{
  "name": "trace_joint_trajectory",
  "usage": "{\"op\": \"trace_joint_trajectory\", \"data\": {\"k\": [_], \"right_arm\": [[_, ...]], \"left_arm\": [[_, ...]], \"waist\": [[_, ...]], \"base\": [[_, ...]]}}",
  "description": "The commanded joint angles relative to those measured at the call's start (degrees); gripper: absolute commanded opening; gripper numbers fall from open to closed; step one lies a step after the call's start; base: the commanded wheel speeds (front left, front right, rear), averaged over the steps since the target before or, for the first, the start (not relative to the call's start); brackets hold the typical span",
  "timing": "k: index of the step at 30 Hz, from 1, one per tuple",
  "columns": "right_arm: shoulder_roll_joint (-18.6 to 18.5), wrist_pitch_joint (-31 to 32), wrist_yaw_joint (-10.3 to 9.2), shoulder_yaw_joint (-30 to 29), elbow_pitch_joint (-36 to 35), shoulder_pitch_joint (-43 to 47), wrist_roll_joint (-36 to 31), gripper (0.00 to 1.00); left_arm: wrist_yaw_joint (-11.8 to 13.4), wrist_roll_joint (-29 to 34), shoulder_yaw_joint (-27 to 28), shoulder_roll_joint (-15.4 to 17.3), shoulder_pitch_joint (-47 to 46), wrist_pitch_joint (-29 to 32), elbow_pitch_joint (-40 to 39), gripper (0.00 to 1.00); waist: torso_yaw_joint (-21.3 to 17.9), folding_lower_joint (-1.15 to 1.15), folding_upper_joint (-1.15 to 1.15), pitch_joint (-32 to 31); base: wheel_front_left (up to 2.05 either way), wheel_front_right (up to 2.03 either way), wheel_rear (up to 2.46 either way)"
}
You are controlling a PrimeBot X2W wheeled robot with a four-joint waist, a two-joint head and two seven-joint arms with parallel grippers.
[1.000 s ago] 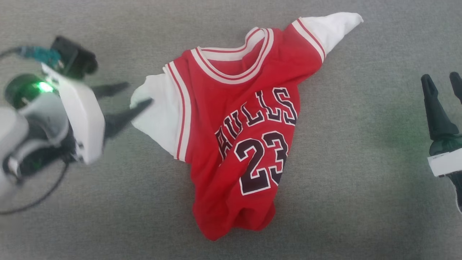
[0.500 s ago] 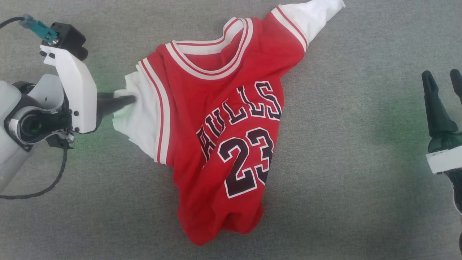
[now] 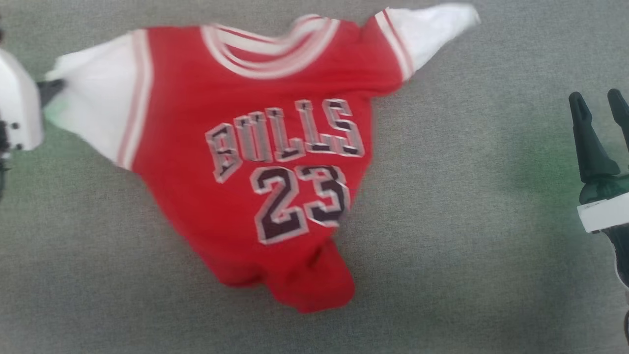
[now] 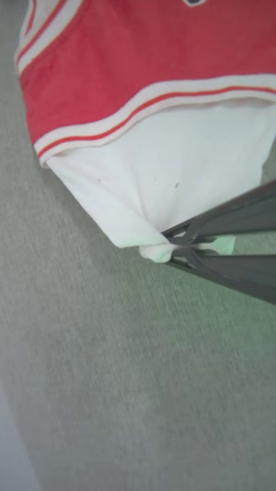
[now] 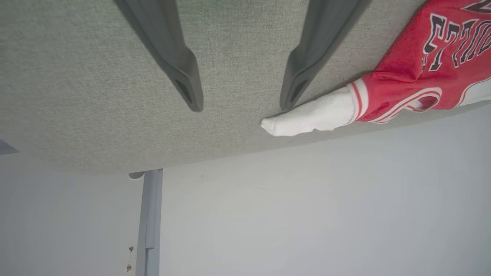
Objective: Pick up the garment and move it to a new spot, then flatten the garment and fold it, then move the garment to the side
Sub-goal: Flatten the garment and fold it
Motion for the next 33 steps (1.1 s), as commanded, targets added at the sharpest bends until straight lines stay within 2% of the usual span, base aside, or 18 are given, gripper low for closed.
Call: {"op": "trace_joint_trajectory", "data": {"k": [1,2,9,11,12,13,16,17,18,20,24,28,33], "right_arm": [[-0.1,0.0,0.02,0.0,-0.1,0.2,-0.1,1.00],[-0.2,0.1,0.02,0.0,-0.1,0.3,-0.1,1.00],[-0.8,1.2,0.02,-0.7,-0.6,1.0,-0.4,1.00],[-1.1,1.9,0.02,-0.7,-1.0,1.2,-0.6,1.00],[-1.3,2.4,0.02,-0.5,-1.2,1.2,-0.5,1.00],[-1.5,2.8,0.02,-0.4,-1.4,1.3,-0.6,1.00],[-2.6,4.6,0.02,0.7,-1.8,1.1,-1.1,1.00],[-2.6,4.6,0.02,0.7,-1.8,1.1,-1.1,1.00],[-3.8,6.1,0.02,1.4,-1.9,0.8,-1.8,1.00],[-4.2,7.0,0.02,1.9,-2.1,0.4,-2.0,1.00],[-7.4,12.0,0.02,4.5,-2.3,-1.3,-2.5,1.00],[-11.3,19.3,0.01,7.7,-2.6,-5.0,-1.2,1.00],[-15.9,30.5,0.02,11.9,-0.5,-11.8,2.2,1.00]], "left_arm": [[1.1,2.3,-0.7,0.6,-1.0,-1.2,1.6,0.00],[1.4,4.0,-1.4,0.9,-1.3,-2.1,2.8,0.00],[0.5,3.7,-1.1,-2.1,0.1,-6.6,8.9,0.00],[0.0,4.4,-1.4,-3.1,0.1,-8.1,9.4,0.55],[0.0,4.9,-1.4,-3.3,-0.1,-9.5,9.8,0.96],[-0.1,5.5,-1.5,-3.6,-0.3,-10.9,10.0,1.00],[-0.5,7.0,-1.2,-4.8,0.0,-16.7,10.0,1.00],[-0.5,7.0,-1.2,-4.8,0.0,-16.7,10.0,1.00],[-0.5,7.0,-0.9,-5.6,1.3,-21.0,9.2,1.00],[-0.5,7.2,-0.5,-5.8,1.9,-23.4,8.7,1.00],[1.9,8.7,0.7,-7.8,5.6,-34.7,4.3,1.00],[8.0,12.9,4.3,-9.6,10.6,-38.1,-5.5,1.00],[17.7,22.5,17.8,-13.0,25.1,-38.1,-24.6,1.00]], "waist": [[-0.1,0.00,0.00,0.0],[-0.2,0.00,0.00,0.0],[0.2,0.00,0.00,-0.6],[0.7,0.00,0.00,-0.9],[1.0,0.00,0.00,-1.1],[1.3,0.00,0.00,-1.3],[2.4,0.00,0.00,-2.2],[2.4,0.00,0.00,-2.2],[3.2,0.00,0.00,-3.0],[3.6,0.00,0.00,-3.3],[5.8,0.00,0.00,-4.5],[8.4,0.00,0.00,-4.6],[12.0,0.00,0.00,-2.9]], "base": [[0.00,0.00,0.00],[0.00,0.00,0.00],[0.00,0.00,0.00],[0.00,0.00,0.00],[0.00,0.00,0.00],[0.00,0.00,0.00],[0.00,0.00,0.00],[0.00,0.00,0.00],[0.00,0.00,0.00],[0.00,0.00,0.00],[0.00,0.00,0.00],[0.00,0.00,0.00],[0.00,0.00,0.00]]}}
